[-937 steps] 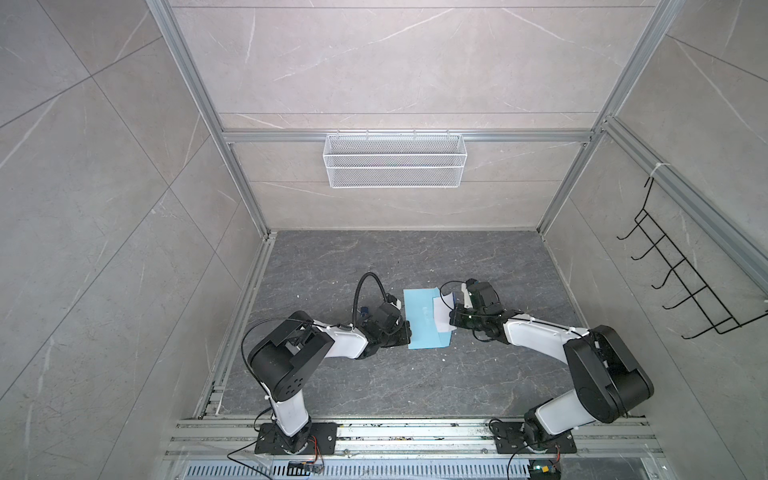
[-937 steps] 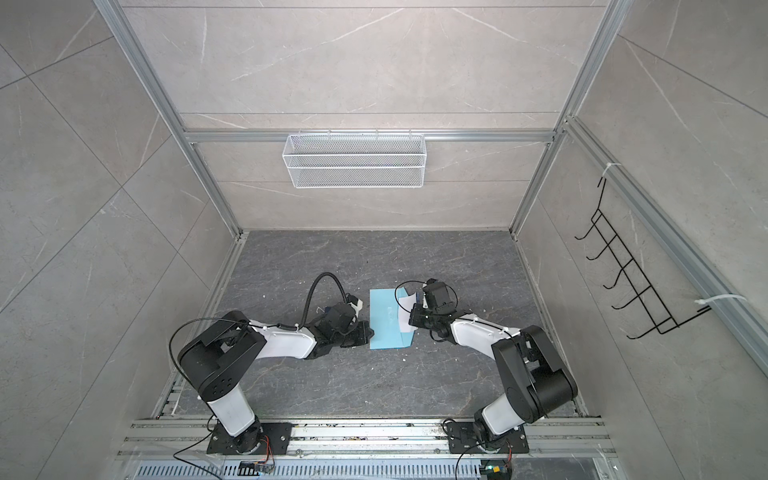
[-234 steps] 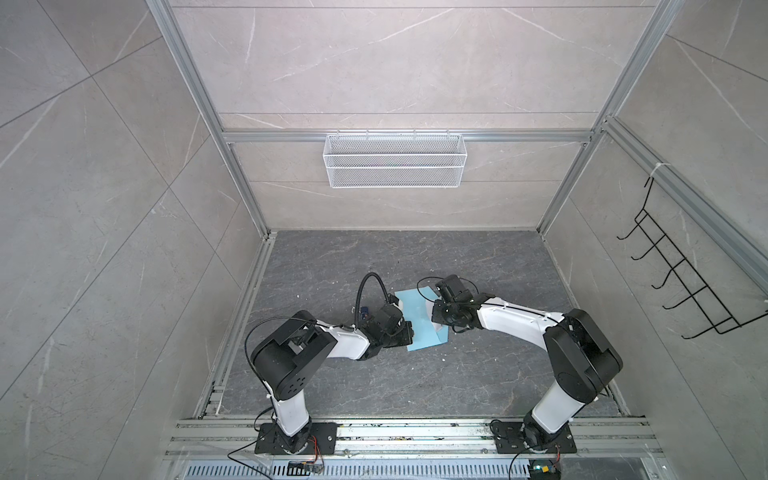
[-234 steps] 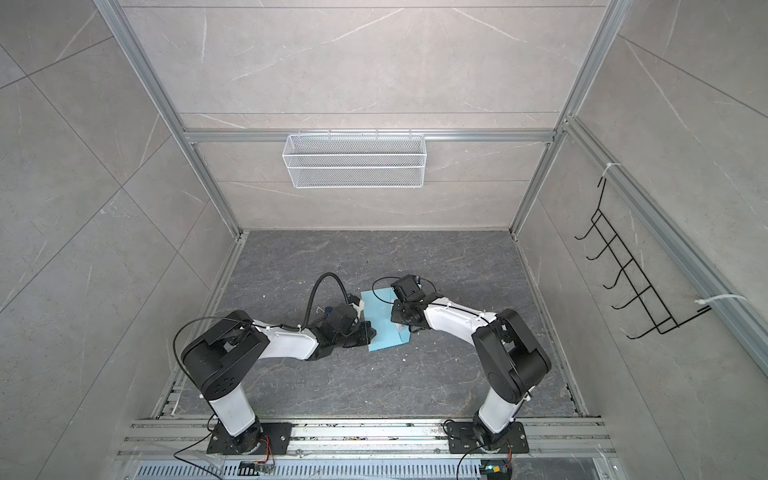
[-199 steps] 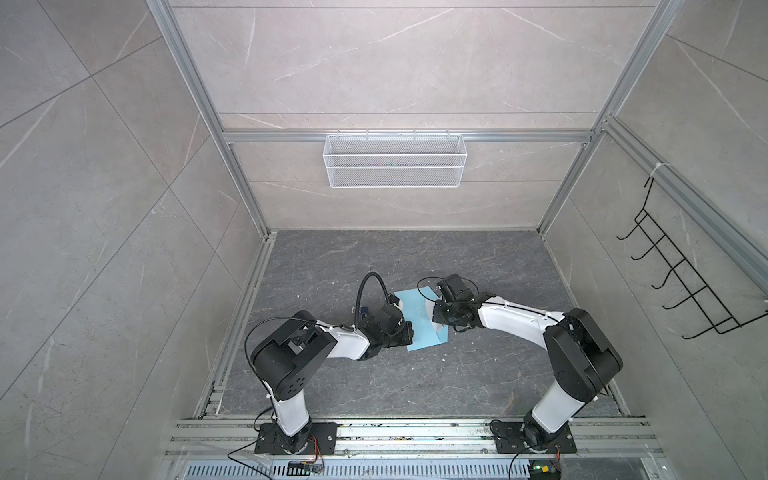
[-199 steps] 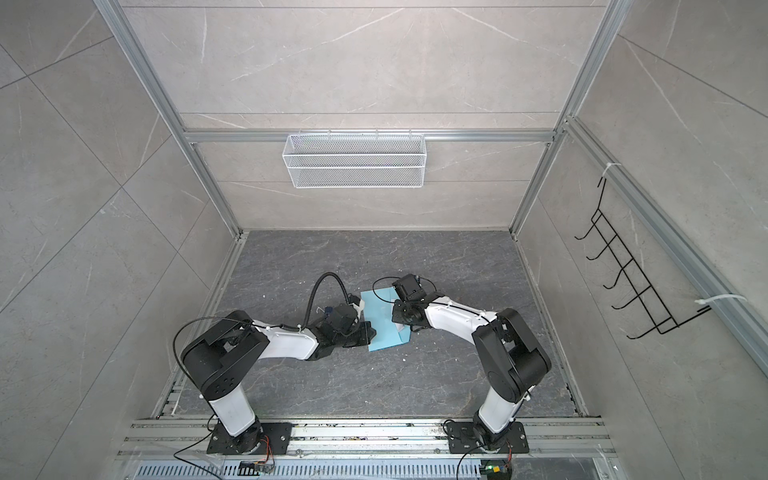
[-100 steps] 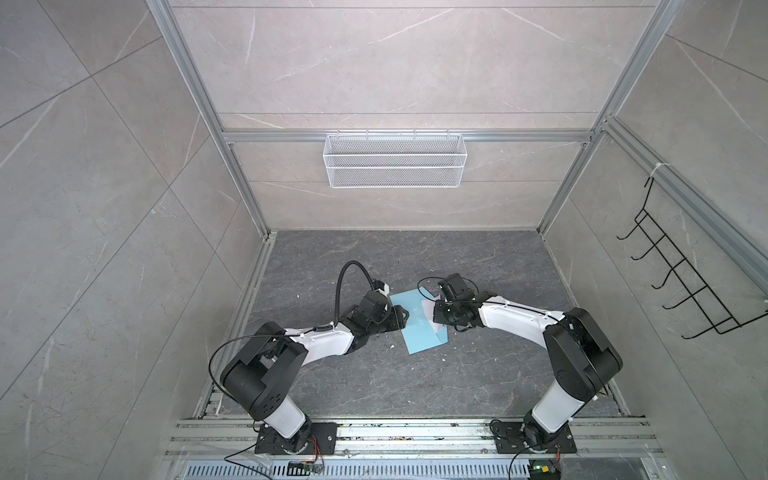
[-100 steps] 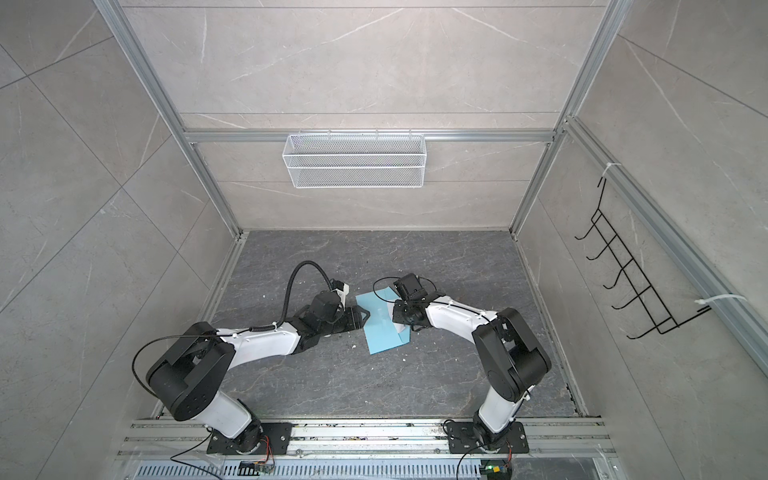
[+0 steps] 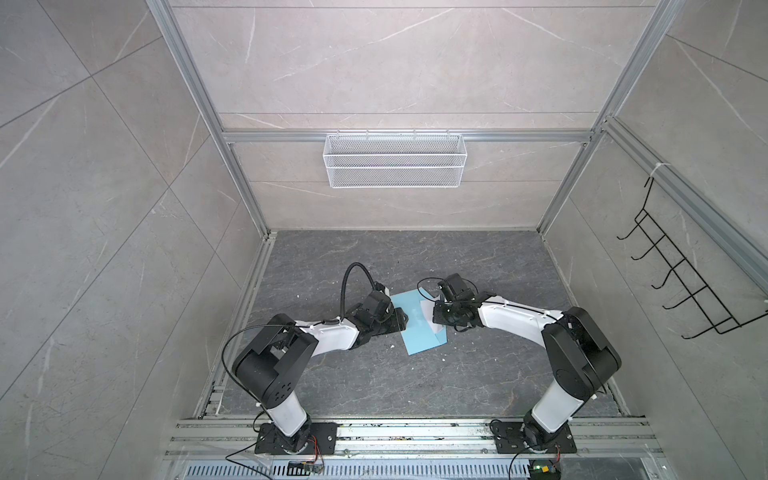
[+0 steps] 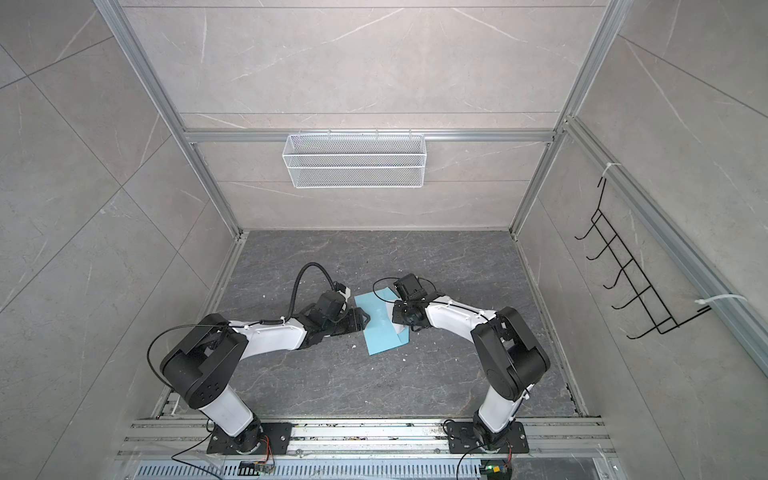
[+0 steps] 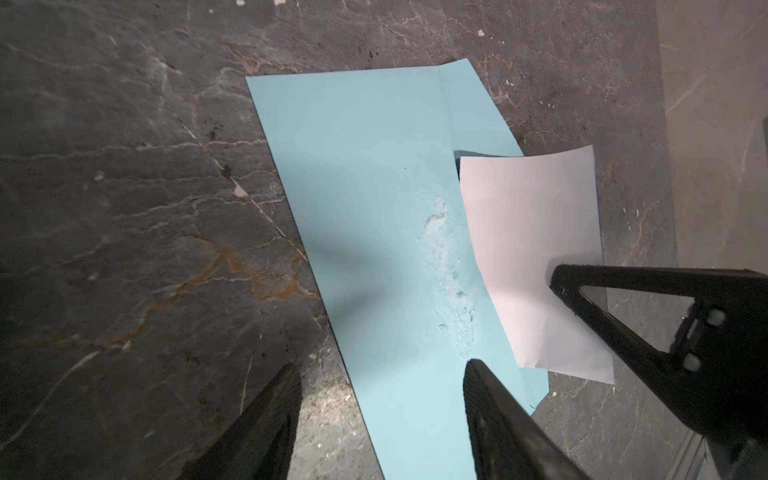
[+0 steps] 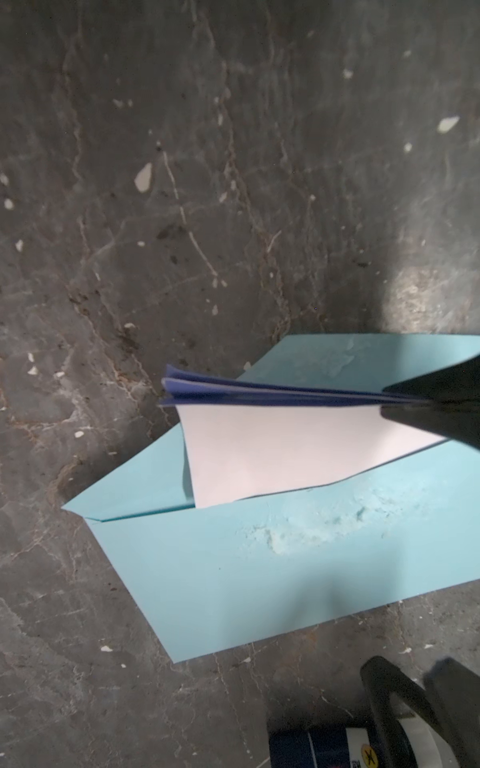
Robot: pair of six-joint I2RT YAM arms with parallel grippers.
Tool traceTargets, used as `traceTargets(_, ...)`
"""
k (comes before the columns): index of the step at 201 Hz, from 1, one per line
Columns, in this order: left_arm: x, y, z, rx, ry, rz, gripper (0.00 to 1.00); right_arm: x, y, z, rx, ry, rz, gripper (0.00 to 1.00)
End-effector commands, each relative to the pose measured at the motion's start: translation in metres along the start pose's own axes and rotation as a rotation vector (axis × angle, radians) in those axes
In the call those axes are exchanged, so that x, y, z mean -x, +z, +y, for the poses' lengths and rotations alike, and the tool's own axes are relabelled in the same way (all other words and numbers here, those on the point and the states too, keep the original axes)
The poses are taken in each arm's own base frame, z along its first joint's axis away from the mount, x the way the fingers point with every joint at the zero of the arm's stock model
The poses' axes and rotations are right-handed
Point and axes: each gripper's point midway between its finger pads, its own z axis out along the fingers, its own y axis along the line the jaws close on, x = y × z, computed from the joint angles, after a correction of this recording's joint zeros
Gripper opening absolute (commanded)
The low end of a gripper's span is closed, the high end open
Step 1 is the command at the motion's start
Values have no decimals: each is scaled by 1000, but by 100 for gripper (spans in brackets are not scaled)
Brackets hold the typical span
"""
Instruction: Place the letter into the envelope and seal it
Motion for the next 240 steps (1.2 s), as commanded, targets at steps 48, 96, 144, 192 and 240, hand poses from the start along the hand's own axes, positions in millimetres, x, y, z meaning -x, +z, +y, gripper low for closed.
traceTargets(48,11,15,-6,-21,11,1,64,-6,7,-3,2,-12,23,0)
traceTargets(96,11,23,-7,-28,22,13,64,-7,10,0,22,-4,35,0)
traceTargets(144,11,29,-7,-36,28,21,64,-7,10,1,36,0,35,0)
traceTargets(192,10,34,-7,-37,32,27,64,-5,8,3,64,2,14,0)
traceTargets(240,9,36,-7,-40,32,31,63,-1,3,12,136,0,-24,0)
